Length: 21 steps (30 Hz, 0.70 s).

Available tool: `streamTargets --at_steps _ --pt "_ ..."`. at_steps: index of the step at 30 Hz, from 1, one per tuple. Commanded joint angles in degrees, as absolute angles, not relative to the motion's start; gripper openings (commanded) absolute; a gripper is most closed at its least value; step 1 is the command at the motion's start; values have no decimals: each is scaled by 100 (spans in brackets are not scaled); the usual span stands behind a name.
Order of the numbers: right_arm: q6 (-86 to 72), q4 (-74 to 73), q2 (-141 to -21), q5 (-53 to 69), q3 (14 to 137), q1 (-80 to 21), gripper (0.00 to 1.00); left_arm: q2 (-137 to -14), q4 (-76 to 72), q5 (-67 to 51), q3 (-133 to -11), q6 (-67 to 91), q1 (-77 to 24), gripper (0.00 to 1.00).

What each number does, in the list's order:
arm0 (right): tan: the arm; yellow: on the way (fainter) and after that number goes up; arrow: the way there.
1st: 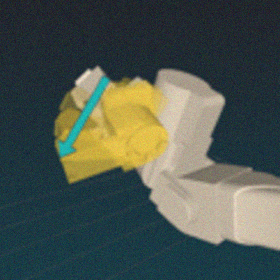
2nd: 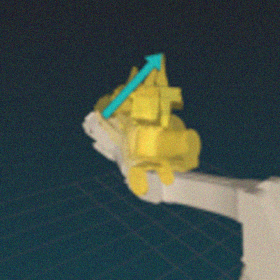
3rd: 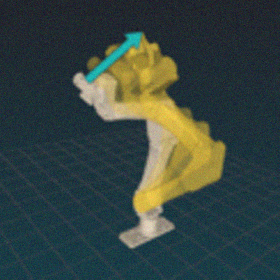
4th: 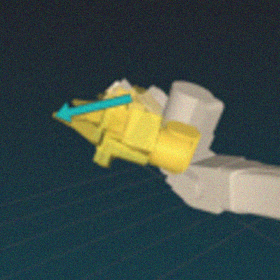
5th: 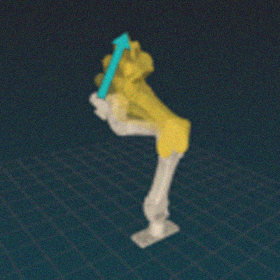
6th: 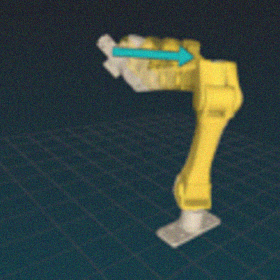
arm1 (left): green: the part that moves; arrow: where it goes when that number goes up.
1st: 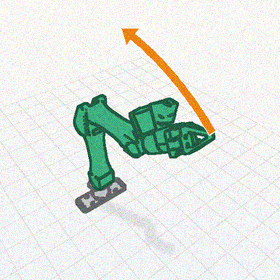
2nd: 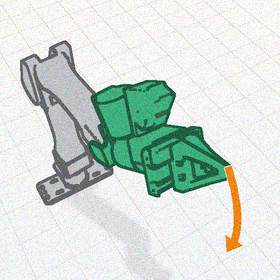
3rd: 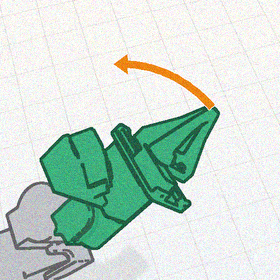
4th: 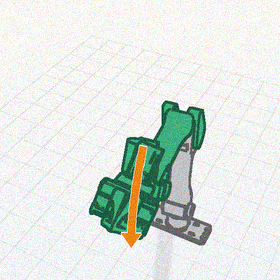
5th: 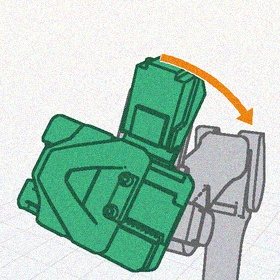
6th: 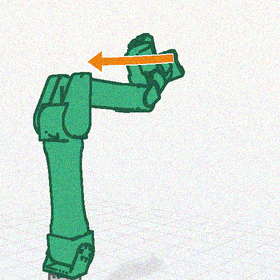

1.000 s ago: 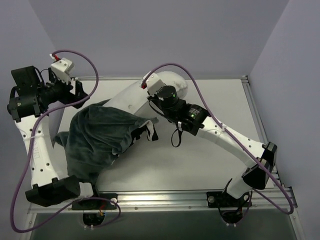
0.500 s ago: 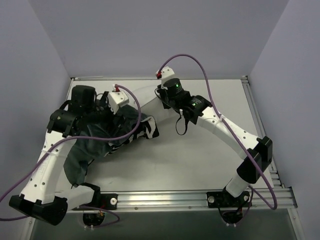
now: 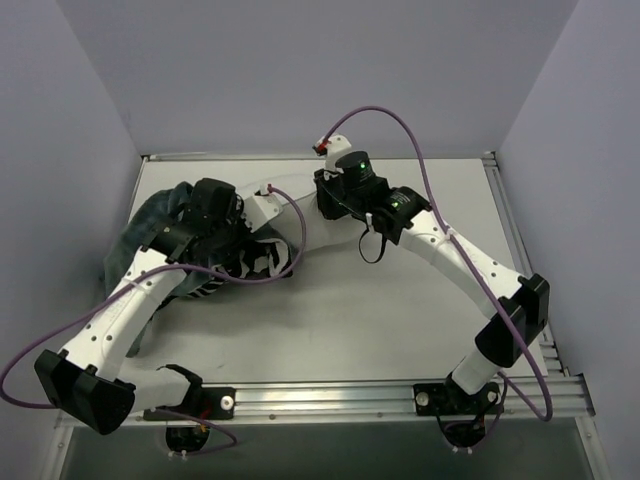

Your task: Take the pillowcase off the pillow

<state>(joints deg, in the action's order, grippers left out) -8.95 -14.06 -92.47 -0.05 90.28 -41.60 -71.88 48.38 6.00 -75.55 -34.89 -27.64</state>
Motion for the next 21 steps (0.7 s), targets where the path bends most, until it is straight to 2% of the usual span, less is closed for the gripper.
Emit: streamTargets --at_steps 1,2,4,5,6,8,16,21 --pt "-705 -843 -8508 1237 9351 -4184 0 -6944 4579 669 -7523 -3560 -2733 2" --pt "-416 -948 -8473 1396 9404 -4192 10 -6900 4631 598 -7532 -3586 -2725 2" --pt "-247 -1195 -8315 1556 9501 -4184 38 -6847 4798 484 -7576 -3639 -2725 2" --pt "-63 -1248 -8236 1538 9536 -4192 63 -6829 4851 440 -7628 -3639 -2716 2" --pt "78 -1283 -8114 1355 9536 -4184 73 -6803 4886 396 -7664 -3665 -2716 2" --pt "306 -1292 -8042 1170 9632 -4184 99 -6794 5079 247 -7934 -3595 -2716 2" --pt "1827 -2302 -8473 2073 10046 -4245 99 -6829 5300 44 -8490 -3524 -2610 2" --pt "2372 -1697 -8350 2435 9467 -4236 99 -6803 5326 52 -8464 -3577 -2558 2"
